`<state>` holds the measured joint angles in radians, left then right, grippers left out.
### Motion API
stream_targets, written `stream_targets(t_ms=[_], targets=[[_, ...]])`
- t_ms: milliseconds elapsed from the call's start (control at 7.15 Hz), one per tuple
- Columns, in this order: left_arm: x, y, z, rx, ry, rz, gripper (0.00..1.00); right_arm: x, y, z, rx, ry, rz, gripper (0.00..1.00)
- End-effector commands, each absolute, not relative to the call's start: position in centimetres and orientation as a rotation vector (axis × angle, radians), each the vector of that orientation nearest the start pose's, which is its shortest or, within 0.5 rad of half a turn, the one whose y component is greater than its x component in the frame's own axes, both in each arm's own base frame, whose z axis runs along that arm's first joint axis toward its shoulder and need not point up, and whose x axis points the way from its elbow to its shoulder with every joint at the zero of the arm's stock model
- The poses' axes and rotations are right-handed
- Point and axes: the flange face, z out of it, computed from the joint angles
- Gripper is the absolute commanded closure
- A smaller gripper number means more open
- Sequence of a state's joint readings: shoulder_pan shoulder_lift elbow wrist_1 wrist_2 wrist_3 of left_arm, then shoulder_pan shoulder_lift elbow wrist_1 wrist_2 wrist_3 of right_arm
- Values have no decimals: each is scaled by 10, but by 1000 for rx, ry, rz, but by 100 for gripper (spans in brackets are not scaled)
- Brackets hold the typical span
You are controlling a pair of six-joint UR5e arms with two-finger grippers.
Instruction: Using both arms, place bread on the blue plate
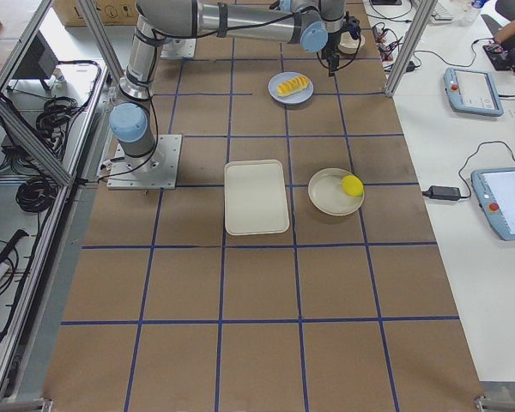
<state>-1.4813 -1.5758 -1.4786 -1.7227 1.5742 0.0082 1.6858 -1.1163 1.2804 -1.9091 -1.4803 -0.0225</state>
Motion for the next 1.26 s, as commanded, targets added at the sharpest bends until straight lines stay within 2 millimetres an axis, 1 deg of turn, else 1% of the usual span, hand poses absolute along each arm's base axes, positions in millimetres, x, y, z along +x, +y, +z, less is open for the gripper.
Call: stream_targets(t_ms=[0, 140, 280, 419, 699, 839, 978, 1118], targets=[[-89, -495, 514, -132, 3137, 106, 0, 150, -639, 466, -69, 3023, -184, 0], [-89, -496, 514, -132, 3137, 108, 0, 126, -627, 486, -12, 3024, -159, 0], [-89, -496, 514, -135, 3137, 109, 0, 123, -615, 485, -9, 3035, -88, 0], [-89, -497, 514, -135, 3138, 108, 0, 126, -591, 502, -57, 3045, -38, 1], [-90, -497, 513, -132, 3139, 111, 0, 130, -555, 521, -70, 3046, 3, 3], [-90, -497, 514, -135, 3140, 108, 0, 131, -540, 517, -62, 3048, 20, 3], [-91, -496, 514, -133, 3145, 108, 0, 130, -520, 510, -64, 3065, 30, 3], [-91, -497, 514, -133, 3148, 108, 0, 124, -501, 502, -62, 3131, 0, 5]])
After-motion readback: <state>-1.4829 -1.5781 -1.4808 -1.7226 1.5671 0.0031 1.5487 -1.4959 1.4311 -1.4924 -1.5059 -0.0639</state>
